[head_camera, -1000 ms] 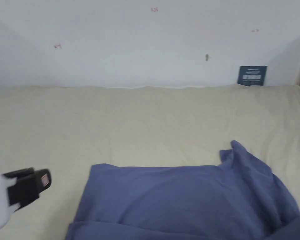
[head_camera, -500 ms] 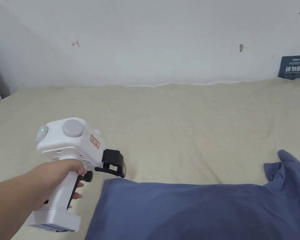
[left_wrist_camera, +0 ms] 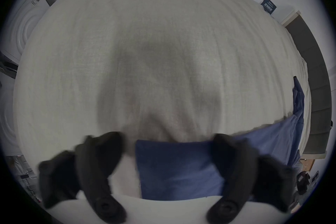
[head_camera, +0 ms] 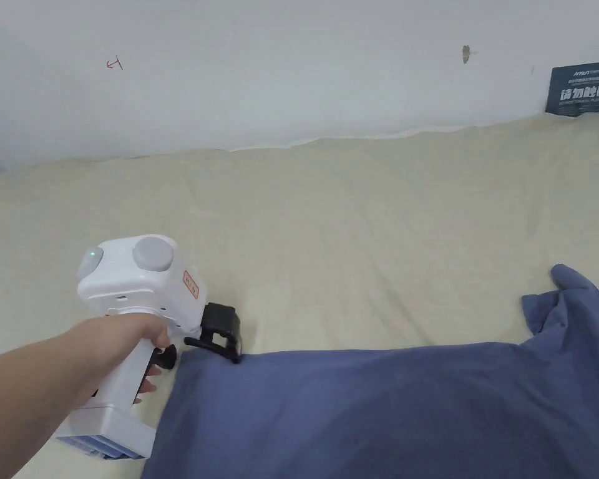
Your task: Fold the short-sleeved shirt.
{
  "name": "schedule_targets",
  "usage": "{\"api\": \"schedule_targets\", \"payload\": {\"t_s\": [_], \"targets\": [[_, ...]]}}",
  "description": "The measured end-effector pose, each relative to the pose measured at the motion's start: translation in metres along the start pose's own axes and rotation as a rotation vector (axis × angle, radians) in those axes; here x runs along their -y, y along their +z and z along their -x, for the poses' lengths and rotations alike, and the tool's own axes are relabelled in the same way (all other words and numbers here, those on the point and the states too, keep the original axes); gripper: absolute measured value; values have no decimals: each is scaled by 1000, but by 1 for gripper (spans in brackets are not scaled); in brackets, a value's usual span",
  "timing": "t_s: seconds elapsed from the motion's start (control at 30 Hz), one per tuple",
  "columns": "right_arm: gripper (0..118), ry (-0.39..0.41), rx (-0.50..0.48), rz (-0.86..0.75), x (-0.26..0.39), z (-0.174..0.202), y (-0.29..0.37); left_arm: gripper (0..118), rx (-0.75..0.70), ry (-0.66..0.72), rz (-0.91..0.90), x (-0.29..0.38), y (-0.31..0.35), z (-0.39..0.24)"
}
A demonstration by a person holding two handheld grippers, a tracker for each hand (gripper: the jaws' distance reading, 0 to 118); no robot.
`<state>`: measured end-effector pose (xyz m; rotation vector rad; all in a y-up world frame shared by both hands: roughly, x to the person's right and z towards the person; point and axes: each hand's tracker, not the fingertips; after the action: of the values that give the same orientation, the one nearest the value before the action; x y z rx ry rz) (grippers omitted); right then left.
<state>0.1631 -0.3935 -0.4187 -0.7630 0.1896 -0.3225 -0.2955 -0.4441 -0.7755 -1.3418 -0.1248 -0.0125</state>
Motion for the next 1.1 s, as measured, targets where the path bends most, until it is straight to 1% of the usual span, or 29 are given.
{"api": "schedule_targets", "payload": {"t_s": [0.03, 0.07, 0.1, 0.13, 0.17, 0.27, 0.37, 0.43, 0.5, 0.57, 0.63, 0.7, 0.73, 0.77, 0.8, 0.83, 0.87, 0.9, 0.93, 0.97, 1.0, 1.1], "targets": [[1, 5, 4, 9, 0, 0, -1, 72, -113, -48, -37, 2, 4, -4], [1, 9, 10, 15, 0, 1, -1, 59, -107, -73, -57, 4, 8, -5], [1, 11, 13, 18, 0, 2, -2, 24, -68, -53, -53, 8, 13, -8], [1, 10, 15, 21, 0, 2, -2, 4, -48, -45, -64, 10, 17, -9], [1, 8, 17, 23, 0, 2, -2, 4, -5, -34, -43, 13, 17, -12], [1, -16, 6, 9, -2, 2, 3, 3, -44, -85, -59, 17, 22, -21], [1, -26, -4, -93, -16, -3, 19, 3, -23, -89, -73, 18, 29, -21], [1, -1, 17, -177, -40, -12, 28, 3, -8, -86, -91, 18, 36, -21], [1, 19, 63, -197, -72, -27, 26, 3, -6, -95, -93, 18, 42, -21], [1, 52, 89, -180, -112, -41, 11, 3, -1, -101, -97, 22, 51, -23], [0, 66, 119, -70, -151, -52, -17, 3, 11, -102, -107, 23, 56, -23], [0, 73, 168, 100, -186, -66, -58, 3, 19, -105, -110, 33, 62, -27], [0, 49, 195, 98, -195, -73, -72, 3, 18, -110, -110, 34, 63, -28], [0, 40, 235, 159, -207, -80, -92, 3, 23, -114, -112, 37, 63, -27], [0, 31, 268, 186, -214, -87, -108, 3, 27, -112, -113, 36, 62, -25], [3, 32, 286, 229, -220, -93, -123, 3, 27, -110, -114, 37, 61, -24], [21, 28, 284, 324, -226, -101, -139, 3, 31, -105, -111, 38, 60, -23], [72, -6, 297, 389, -228, -109, -153, 3, 33, -99, -106, 40, 58, -22], [107, -42, 329, 433, -226, -117, -165, 3, 33, -97, -101, 38, 56, -21], [118, -55, 362, 471, -225, -123, -176, 3, 29, -100, -94, 38, 54, -20], [115, -22, 410, 399, -221, -124, -178, 3, 26, -103, -91, 39, 54, -20], [104, -4, 481, 401, -218, -133, -195, 3, 31, -100, -79, 37, 48, -15]]}}
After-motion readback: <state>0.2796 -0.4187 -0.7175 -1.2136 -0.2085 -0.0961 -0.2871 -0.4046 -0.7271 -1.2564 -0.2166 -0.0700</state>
